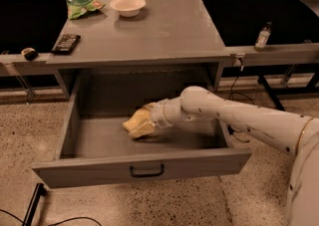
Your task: Pick sponge from top drawer and place on counter
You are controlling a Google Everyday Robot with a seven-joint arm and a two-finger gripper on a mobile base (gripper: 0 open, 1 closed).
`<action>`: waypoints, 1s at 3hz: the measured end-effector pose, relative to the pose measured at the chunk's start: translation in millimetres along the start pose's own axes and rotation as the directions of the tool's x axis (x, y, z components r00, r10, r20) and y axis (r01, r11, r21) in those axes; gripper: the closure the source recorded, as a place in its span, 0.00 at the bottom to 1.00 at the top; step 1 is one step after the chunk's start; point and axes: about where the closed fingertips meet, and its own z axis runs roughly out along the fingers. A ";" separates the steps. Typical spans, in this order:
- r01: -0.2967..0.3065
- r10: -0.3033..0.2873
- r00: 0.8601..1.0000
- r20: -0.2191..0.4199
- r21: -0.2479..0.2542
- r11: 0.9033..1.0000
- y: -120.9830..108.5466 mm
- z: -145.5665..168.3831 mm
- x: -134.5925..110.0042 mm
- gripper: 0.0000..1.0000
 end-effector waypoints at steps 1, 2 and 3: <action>0.000 0.001 0.998 0.066 -0.012 1.000 -1.4 -12.5 -13.1 0.63; 0.087 -0.085 0.982 0.171 -0.002 0.996 -6.3 -67.1 -59.6 0.85; 0.198 -0.203 0.959 0.197 0.045 0.979 -15.8 -159.3 -102.2 1.00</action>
Offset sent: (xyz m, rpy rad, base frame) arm -0.0155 -0.0565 0.1959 0.2386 -0.2782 0.1609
